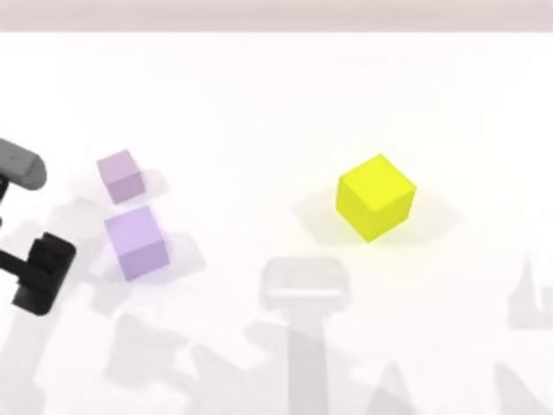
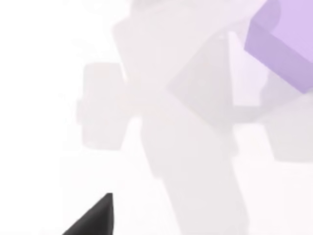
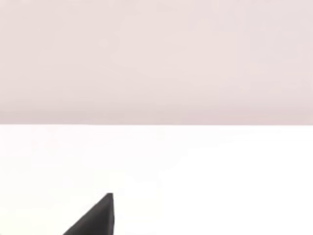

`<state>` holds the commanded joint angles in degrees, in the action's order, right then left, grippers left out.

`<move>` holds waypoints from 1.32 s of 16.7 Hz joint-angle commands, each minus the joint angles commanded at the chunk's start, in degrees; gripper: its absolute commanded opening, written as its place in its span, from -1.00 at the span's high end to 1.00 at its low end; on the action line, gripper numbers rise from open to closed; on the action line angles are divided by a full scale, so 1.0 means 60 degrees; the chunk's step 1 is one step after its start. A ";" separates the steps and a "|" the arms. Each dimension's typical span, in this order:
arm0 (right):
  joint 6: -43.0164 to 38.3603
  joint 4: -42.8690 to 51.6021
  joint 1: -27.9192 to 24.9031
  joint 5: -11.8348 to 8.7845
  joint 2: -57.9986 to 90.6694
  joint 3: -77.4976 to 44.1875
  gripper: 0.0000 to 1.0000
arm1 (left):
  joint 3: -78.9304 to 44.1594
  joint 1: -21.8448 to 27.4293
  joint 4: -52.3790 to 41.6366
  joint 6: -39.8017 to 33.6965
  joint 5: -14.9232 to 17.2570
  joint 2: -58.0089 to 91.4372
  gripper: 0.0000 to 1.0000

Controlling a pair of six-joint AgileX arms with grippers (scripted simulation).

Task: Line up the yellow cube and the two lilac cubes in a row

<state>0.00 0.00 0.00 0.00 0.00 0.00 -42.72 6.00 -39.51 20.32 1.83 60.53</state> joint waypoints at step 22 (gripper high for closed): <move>0.0000 0.0000 0.0000 0.0000 0.0000 0.0000 -1.00 | -1.3086 0.0639 -0.6137 0.5188 -0.0261 1.2396 -1.00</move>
<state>0.00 0.00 0.00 0.00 0.00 0.00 -121.24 9.83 -76.33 51.45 0.27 134.90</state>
